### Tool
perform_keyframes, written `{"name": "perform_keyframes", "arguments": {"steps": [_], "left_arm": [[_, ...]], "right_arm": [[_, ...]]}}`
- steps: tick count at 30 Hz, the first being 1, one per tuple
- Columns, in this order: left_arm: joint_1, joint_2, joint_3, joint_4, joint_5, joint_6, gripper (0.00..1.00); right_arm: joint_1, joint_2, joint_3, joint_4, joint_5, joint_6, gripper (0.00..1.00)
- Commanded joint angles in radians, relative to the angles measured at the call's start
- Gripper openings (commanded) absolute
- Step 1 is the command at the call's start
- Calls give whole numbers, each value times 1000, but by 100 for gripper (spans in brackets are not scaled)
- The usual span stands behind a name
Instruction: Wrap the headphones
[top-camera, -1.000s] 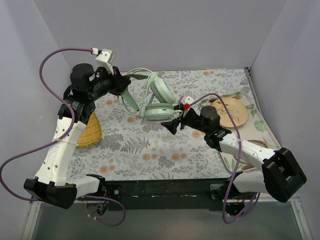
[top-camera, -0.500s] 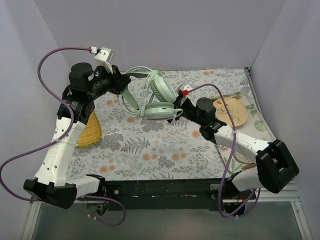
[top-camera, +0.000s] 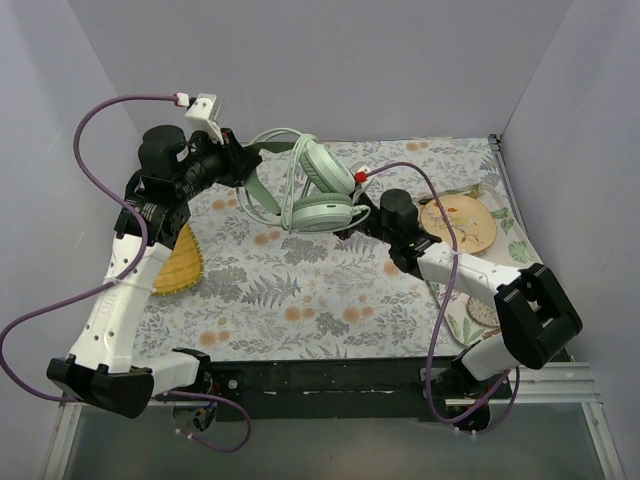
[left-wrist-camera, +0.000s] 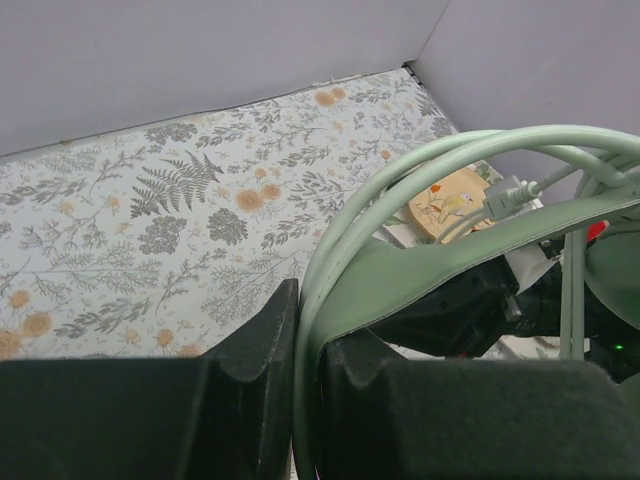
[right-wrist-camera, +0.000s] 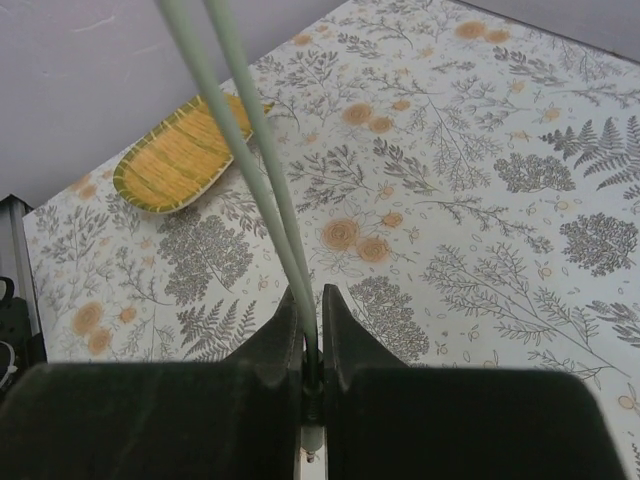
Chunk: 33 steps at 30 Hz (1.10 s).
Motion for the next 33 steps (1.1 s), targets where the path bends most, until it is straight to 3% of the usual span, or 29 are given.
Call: {"name": "perform_keyframes", "arguments": {"steps": [1, 4, 8, 12, 18, 24, 33], "left_arm": [[20, -33, -8, 73, -110, -258, 0], [63, -22, -73, 90, -149, -373, 0], [87, -16, -176, 119, -319, -499, 0], [90, -10, -326, 205, -492, -525, 0], [89, 42, -507, 395, -661, -460, 0], [89, 139, -529, 446, -718, -411, 0], [51, 257, -664, 638, -803, -211, 0]], "right_arm": [[22, 31, 53, -16, 8, 56, 1], [78, 60, 62, -33, 51, 64, 1], [141, 98, 36, -16, 121, 125, 1], [156, 182, 31, 39, 41, 264, 1], [171, 293, 93, 43, -35, 401, 1], [171, 356, 28, 214, -90, 634, 1], [170, 462, 76, 257, -115, 798, 1]]}}
